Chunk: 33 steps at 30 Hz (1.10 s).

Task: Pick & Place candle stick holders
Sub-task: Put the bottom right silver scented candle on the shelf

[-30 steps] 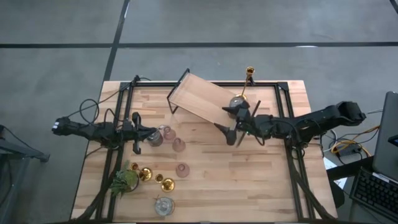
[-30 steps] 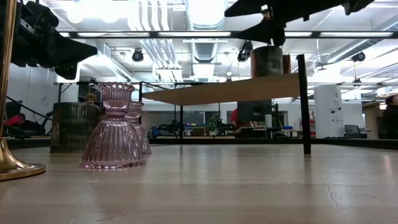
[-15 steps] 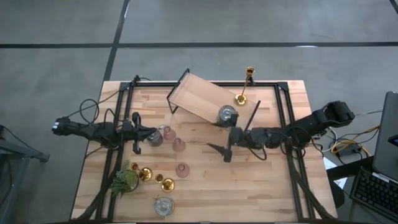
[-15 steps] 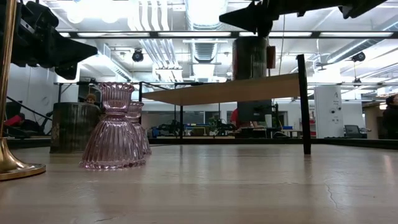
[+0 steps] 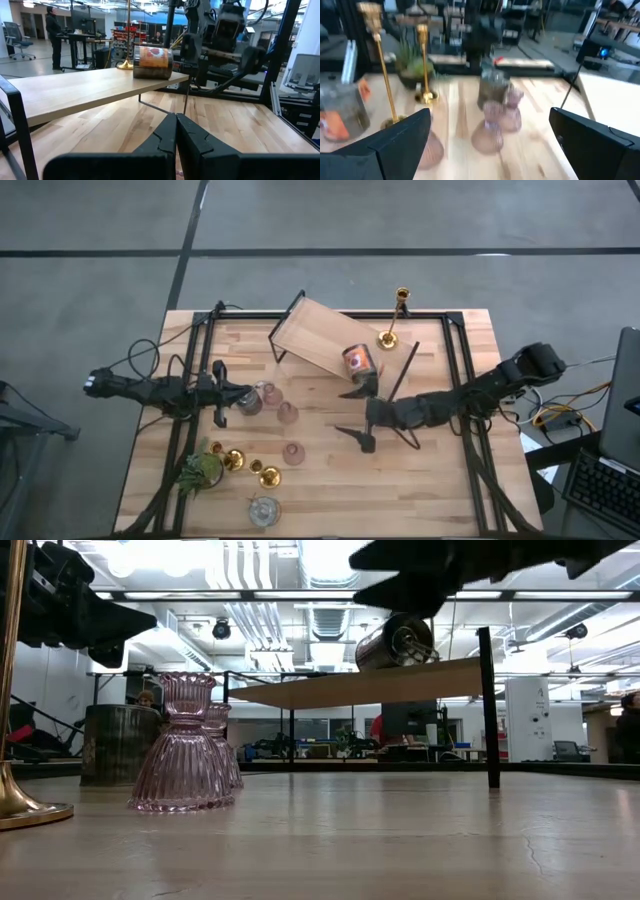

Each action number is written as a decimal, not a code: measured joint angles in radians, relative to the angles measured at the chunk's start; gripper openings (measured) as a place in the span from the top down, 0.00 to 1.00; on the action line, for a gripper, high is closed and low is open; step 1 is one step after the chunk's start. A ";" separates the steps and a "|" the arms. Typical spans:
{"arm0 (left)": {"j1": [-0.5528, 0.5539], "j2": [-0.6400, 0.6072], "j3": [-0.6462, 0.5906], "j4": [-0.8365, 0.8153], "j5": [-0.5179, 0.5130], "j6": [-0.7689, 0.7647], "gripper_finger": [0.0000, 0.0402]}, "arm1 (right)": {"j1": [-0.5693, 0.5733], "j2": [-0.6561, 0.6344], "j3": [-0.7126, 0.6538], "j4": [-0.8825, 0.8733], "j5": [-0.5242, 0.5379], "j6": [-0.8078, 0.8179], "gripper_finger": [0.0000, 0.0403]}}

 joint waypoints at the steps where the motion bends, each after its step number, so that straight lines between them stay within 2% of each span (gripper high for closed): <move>1: 0.000 0.000 0.000 0.000 0.000 0.000 0.97 | 0.001 0.000 0.000 0.004 0.000 0.007 0.01; 12: 0.000 0.000 0.000 0.000 0.000 0.000 0.97 | 0.018 -0.059 0.003 -0.005 0.004 -0.046 0.01; 18: 0.000 0.000 0.000 0.000 0.000 0.000 0.97 | 0.042 -0.184 0.003 -0.123 0.008 -0.053 0.01; 22: 0.000 0.000 0.000 0.000 0.000 0.000 0.97 | 0.042 -0.246 0.003 -0.223 0.005 -0.001 0.01; 28: 0.000 0.000 0.000 0.000 0.000 0.000 0.97 | 0.044 -0.301 0.003 -0.344 0.005 0.013 0.01; 33: 0.000 0.000 0.000 0.000 0.000 0.000 0.97 | 0.043 -0.311 0.005 -0.356 0.005 0.008 0.01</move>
